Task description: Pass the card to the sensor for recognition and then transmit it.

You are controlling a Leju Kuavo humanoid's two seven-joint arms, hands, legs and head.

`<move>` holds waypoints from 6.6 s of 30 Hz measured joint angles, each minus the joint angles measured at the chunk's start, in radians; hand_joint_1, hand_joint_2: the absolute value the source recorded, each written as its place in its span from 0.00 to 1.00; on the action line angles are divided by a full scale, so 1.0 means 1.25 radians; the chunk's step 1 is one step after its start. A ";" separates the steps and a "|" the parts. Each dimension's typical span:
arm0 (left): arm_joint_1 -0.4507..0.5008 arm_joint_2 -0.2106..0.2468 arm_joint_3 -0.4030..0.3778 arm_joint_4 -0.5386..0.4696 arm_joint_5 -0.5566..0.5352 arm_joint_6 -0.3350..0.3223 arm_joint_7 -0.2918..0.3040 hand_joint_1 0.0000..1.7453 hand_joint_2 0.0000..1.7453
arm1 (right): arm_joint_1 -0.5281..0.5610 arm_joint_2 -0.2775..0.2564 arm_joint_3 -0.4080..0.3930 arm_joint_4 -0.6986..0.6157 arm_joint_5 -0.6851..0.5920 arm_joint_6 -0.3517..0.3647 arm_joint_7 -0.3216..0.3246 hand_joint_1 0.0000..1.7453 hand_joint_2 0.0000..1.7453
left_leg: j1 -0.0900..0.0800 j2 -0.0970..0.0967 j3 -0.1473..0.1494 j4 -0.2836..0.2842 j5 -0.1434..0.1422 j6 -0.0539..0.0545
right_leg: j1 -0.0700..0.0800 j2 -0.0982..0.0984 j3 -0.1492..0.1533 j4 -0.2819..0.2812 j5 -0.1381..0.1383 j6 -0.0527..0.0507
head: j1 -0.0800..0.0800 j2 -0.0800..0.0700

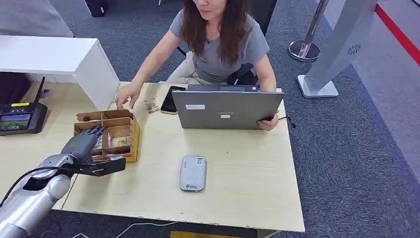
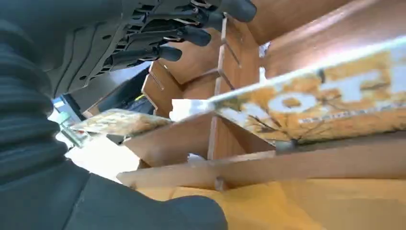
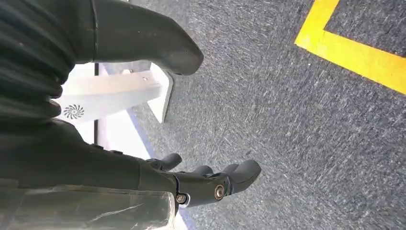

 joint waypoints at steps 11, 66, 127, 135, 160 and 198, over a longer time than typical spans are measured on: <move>-0.001 0.058 -0.007 -0.103 0.050 -0.062 0.017 0.00 1.00 | -0.001 0.000 0.000 0.000 0.001 -0.004 -0.008 0.00 1.00 | 0.000 0.000 0.000 0.000 0.000 0.000 | 0.000 0.000 0.000 0.000 0.000 0.000 | -0.001 0.000; 0.011 0.164 -0.101 -0.145 -0.010 -0.024 0.091 0.00 1.00 | -0.011 0.000 -0.020 0.000 0.030 -0.003 0.002 0.00 1.00 | 0.000 0.000 0.000 0.000 0.000 0.000 | 0.000 0.001 0.000 0.000 0.000 0.000 | 0.000 0.000; -0.020 0.039 -0.040 -0.026 -0.103 0.016 0.083 0.00 1.00 | -0.012 0.000 -0.020 0.000 0.043 -0.002 0.006 0.00 1.00 | 0.000 0.000 0.000 0.000 0.000 0.000 | 0.000 0.001 0.000 0.000 0.000 0.000 | -0.001 0.000; -0.018 0.035 -0.040 -0.026 -0.105 0.016 0.083 0.03 1.00 | -0.012 0.000 -0.020 0.000 0.043 -0.002 0.006 0.00 1.00 | 0.000 0.000 0.000 0.000 0.000 0.000 | 0.000 0.001 0.000 0.000 0.000 0.000 | -0.001 0.000; -0.030 -0.022 -0.040 0.041 -0.130 0.027 0.073 0.40 1.00 | -0.011 0.000 -0.020 0.000 0.055 -0.011 0.006 0.00 1.00 | 0.000 0.000 0.000 0.000 0.000 0.000 | 0.000 0.001 0.000 0.000 0.000 0.000 | -0.001 0.000; -0.031 -0.030 -0.039 0.049 -0.132 0.037 0.074 1.00 1.00 | -0.013 0.000 -0.020 -0.001 0.070 -0.010 0.007 0.00 1.00 | 0.000 0.000 0.001 0.000 0.000 0.000 | 0.000 0.000 0.001 0.000 0.000 0.000 | -0.001 0.000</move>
